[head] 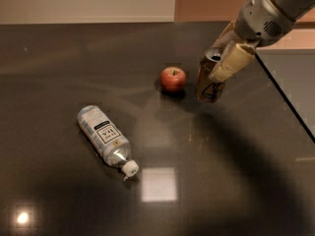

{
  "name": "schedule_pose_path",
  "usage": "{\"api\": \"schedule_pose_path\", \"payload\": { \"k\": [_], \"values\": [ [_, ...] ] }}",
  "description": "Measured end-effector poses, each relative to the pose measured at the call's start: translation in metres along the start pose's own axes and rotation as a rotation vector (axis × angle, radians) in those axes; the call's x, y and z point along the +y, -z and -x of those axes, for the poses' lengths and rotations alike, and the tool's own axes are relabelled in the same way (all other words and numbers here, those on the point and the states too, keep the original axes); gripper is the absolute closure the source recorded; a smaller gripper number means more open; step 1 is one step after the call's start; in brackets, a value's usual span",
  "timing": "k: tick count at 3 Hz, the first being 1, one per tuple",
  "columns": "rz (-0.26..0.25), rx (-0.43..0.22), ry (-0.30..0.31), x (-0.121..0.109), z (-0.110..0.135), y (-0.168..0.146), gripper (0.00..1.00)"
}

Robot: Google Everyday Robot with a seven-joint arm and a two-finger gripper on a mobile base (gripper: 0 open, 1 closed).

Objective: Move orange can near apple

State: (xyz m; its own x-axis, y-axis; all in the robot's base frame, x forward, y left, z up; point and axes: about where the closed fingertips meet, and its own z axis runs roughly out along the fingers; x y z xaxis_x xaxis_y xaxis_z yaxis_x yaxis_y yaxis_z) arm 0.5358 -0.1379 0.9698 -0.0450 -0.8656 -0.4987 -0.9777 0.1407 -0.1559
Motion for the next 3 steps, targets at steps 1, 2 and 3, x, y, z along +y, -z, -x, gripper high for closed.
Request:
{"api": "schedule_pose_path", "payload": {
  "k": [1, 2, 3],
  "values": [
    [0.013, 0.000, -0.026, -0.020, -0.011, -0.015, 1.00],
    [0.029, -0.011, -0.047, -0.031, -0.020, -0.028, 1.00],
    [0.042, -0.020, -0.052, -0.037, -0.023, -0.036, 1.00]
  ]
}}
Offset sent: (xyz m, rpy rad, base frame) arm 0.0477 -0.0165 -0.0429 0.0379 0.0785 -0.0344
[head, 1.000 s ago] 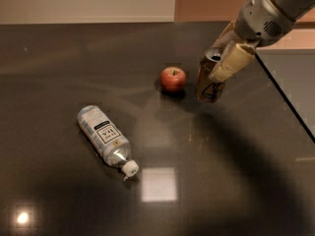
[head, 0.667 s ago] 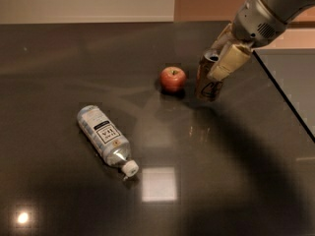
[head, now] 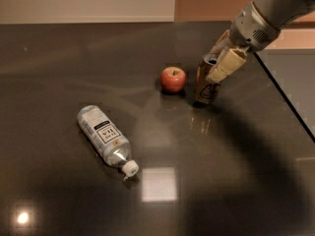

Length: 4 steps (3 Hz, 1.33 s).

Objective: Move orange can near apple

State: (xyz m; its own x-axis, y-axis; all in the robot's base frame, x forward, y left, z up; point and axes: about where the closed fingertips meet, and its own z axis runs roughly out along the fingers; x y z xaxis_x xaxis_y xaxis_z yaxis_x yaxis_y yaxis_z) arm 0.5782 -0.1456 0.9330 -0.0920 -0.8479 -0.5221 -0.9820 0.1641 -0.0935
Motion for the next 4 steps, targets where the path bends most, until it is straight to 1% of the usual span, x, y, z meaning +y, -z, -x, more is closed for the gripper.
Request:
{"api": "schedule_pose_path", "payload": {
  "k": [1, 2, 3, 4],
  "values": [
    [-0.004, 0.018, 0.019, -0.003, 0.001, -0.008, 0.82],
    [-0.008, 0.038, 0.041, -0.004, 0.002, -0.016, 0.58],
    [-0.010, 0.044, 0.048, -0.004, 0.002, -0.021, 0.36],
    [-0.005, 0.017, 0.047, -0.005, 0.003, -0.024, 0.05]
  ]
}}
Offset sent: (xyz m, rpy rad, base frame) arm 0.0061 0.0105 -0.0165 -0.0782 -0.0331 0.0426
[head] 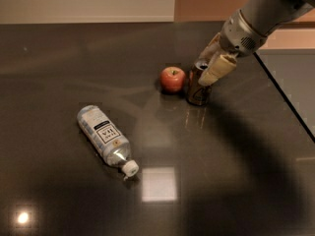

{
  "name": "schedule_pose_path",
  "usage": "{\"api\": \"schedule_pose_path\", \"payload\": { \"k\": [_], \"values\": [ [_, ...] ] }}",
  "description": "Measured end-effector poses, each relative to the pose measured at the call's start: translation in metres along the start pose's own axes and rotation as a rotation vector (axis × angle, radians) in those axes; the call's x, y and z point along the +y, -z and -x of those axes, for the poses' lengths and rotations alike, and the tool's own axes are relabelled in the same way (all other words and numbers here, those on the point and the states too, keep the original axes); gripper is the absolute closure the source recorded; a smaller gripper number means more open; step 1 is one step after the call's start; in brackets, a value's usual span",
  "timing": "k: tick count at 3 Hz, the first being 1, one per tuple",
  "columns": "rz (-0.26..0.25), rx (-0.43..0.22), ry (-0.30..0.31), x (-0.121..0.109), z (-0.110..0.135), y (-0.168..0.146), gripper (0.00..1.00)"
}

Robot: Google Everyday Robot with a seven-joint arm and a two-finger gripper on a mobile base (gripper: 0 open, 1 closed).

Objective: Move orange can near apple

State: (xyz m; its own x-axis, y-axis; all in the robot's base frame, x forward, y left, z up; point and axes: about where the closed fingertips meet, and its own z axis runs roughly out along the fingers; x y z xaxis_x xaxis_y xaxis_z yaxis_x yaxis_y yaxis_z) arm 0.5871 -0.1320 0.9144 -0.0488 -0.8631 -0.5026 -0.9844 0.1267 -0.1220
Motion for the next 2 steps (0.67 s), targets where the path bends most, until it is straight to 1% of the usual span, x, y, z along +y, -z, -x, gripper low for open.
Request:
{"api": "schedule_pose_path", "payload": {
  "k": [1, 2],
  "values": [
    [0.000, 0.000, 0.001, -0.0004, 0.0006, -0.0012, 0.00],
    [0.000, 0.000, 0.001, -0.0004, 0.0006, -0.0013, 0.00]
  ]
}}
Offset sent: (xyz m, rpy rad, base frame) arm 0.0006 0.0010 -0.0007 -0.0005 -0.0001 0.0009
